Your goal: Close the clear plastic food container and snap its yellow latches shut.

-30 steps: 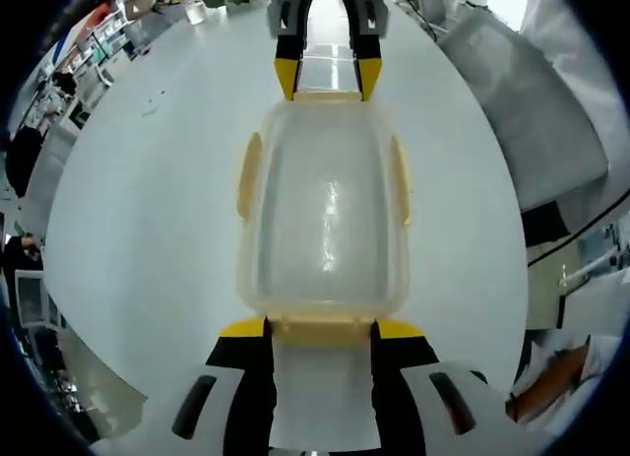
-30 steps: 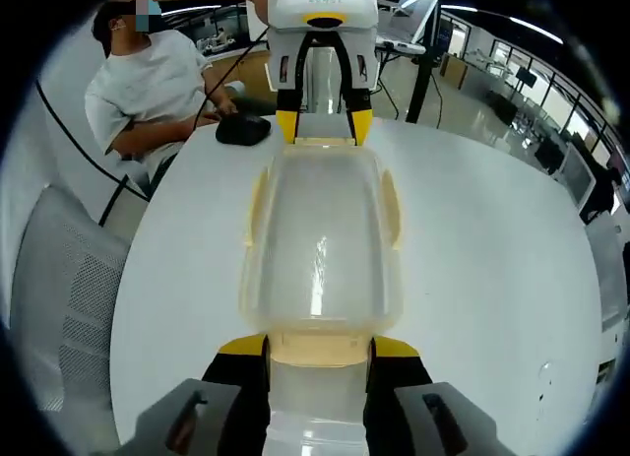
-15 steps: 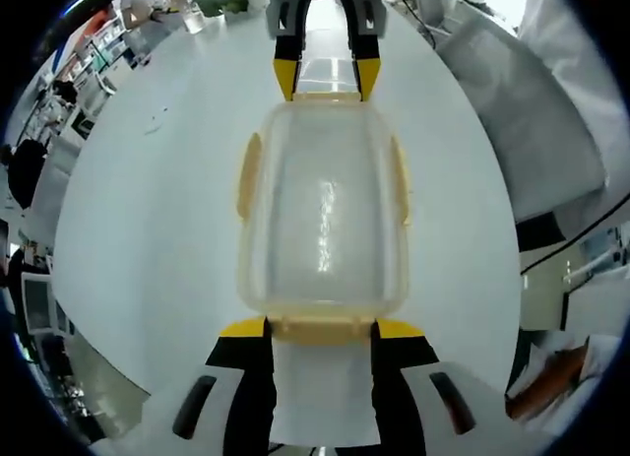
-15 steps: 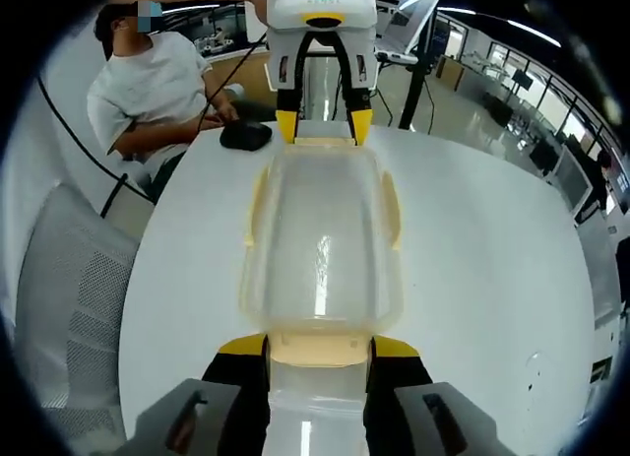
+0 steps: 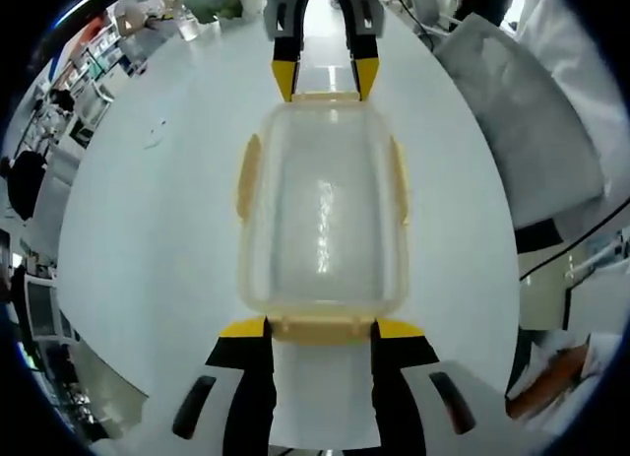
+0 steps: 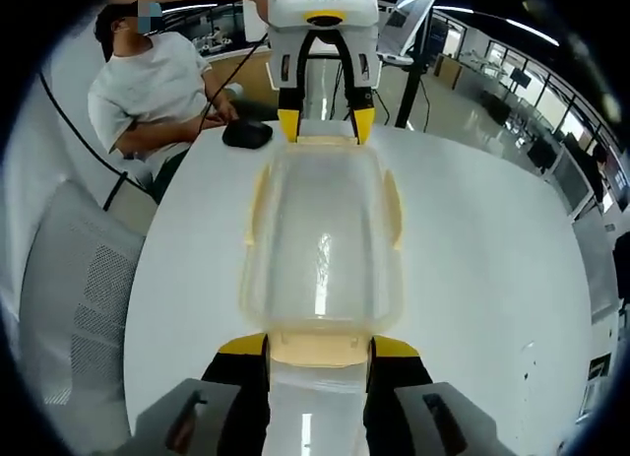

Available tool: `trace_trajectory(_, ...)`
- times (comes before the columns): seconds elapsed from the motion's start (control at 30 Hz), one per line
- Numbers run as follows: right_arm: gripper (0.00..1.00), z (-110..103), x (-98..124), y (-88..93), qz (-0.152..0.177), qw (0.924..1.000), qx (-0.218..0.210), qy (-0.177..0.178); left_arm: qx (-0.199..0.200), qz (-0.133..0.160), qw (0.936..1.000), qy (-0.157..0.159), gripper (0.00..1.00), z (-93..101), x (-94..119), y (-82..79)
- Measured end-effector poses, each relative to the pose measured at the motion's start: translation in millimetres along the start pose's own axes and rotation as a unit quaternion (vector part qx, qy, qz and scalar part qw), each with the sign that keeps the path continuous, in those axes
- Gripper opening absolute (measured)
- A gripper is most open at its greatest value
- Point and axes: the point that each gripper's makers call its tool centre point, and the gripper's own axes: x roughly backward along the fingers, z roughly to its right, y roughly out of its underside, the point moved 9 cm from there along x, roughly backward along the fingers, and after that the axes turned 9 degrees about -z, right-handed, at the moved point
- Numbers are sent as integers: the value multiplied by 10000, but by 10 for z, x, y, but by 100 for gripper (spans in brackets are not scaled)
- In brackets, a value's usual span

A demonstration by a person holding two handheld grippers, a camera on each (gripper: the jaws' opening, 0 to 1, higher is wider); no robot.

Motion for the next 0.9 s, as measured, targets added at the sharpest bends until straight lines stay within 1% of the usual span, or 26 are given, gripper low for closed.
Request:
trace_trajectory(0.4, 34, -14, 65, 169, -80, 9999, -68, 23, -74, 52, 10000, -12, 34, -10, -23, -186)
trace_trajectory(0.9, 34, -50, 165, 452, -136, 9997, -152, 107, -169, 137, 9998, -10, 35, -38, -69, -470)
